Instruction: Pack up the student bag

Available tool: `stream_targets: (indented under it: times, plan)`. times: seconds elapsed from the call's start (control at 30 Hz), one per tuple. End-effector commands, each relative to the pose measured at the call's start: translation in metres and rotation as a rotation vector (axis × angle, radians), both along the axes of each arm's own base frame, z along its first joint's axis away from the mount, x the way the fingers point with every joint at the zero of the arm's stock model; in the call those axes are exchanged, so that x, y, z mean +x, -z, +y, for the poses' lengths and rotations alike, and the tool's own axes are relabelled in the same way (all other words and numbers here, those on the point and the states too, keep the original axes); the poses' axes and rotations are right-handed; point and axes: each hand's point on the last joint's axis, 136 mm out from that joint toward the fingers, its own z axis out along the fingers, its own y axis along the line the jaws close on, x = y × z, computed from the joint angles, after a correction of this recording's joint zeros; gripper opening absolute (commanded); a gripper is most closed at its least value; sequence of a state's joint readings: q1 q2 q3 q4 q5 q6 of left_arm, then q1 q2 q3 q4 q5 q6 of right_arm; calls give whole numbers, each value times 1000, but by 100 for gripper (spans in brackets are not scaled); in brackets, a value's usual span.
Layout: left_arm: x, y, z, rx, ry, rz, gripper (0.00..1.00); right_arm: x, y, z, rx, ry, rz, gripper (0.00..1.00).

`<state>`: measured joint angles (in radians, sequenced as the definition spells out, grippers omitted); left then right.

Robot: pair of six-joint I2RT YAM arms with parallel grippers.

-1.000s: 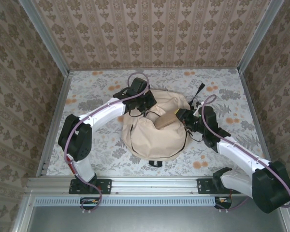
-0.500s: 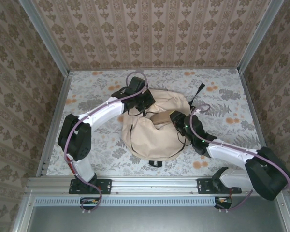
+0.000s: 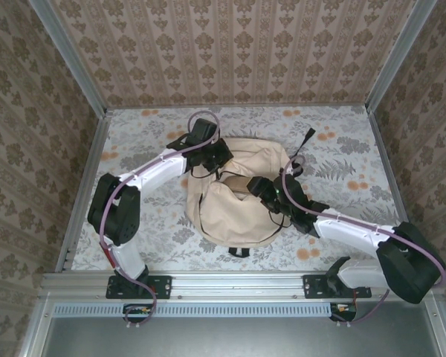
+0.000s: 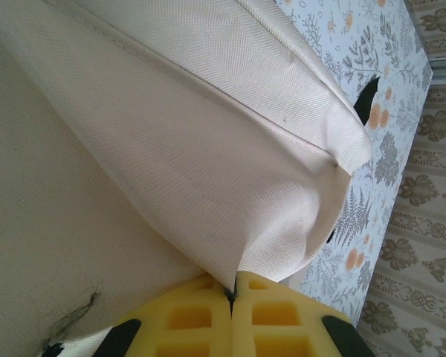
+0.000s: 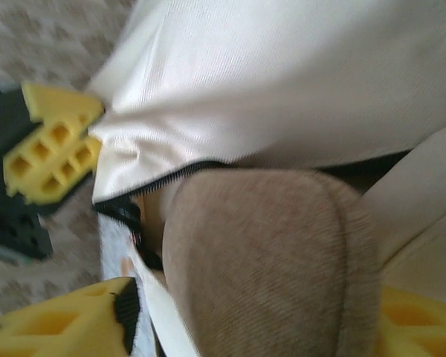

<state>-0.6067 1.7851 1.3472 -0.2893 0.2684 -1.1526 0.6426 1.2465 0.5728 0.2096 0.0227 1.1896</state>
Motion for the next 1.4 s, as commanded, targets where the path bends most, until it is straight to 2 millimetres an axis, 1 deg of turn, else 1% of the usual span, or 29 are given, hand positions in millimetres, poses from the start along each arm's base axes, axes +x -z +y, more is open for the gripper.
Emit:
stream_targets:
  times: [0.0,0.07,0.17,0.23,0.33,0.37,0.43,0.5,0.53,0.67,0.73,0.77,0.83,0.93,1.0,1.1,1.2,1.37]
  plan:
    - [9,-2,9,6,-2,-38,0,-23,2,-4,-131,-152,96,77]
    - [8,-3,10,11,5,-42,0,-29,3,-15,-205,-182,128,83]
    - [7,-2,11,16,18,-42,0,-35,-1,-31,-324,-242,144,90]
    - [5,0,11,19,26,-38,0,-38,-3,-36,-381,-297,161,91]
    - [4,1,11,19,35,-35,0,-40,-8,-33,-399,-375,163,90]
    - [4,1,12,21,37,-35,0,-39,-11,-31,-397,-388,156,89]
    - [3,1,12,22,41,-34,0,-39,-12,-31,-412,-413,161,85]
    - [3,0,12,23,43,-36,0,-34,-15,-28,-431,-450,138,80]
    - [3,0,12,24,44,-36,0,-32,-16,-26,-443,-478,127,80]
    - [2,0,12,23,49,-33,0,-20,-11,-28,-518,-518,131,80]
    - [2,0,11,21,53,-35,0,-17,-9,-24,-519,-530,128,80]
    - [1,-1,11,20,54,-34,0,-16,-10,-21,-512,-544,122,79]
    - [2,0,11,20,54,-35,0,-15,-5,-13,-486,-578,148,75]
    - [1,0,11,16,56,-34,0,-20,-9,7,-386,-640,134,68]
    - [1,-1,10,15,58,-35,0,-21,-14,19,-320,-666,100,66]
    - [0,-1,10,12,63,-34,0,-21,-20,31,-247,-681,74,64]
    - [-1,-1,9,7,66,-32,0,-20,-22,42,-200,-692,68,61]
    - [-1,-3,8,3,70,-34,0,-25,-11,56,-193,-725,103,57]
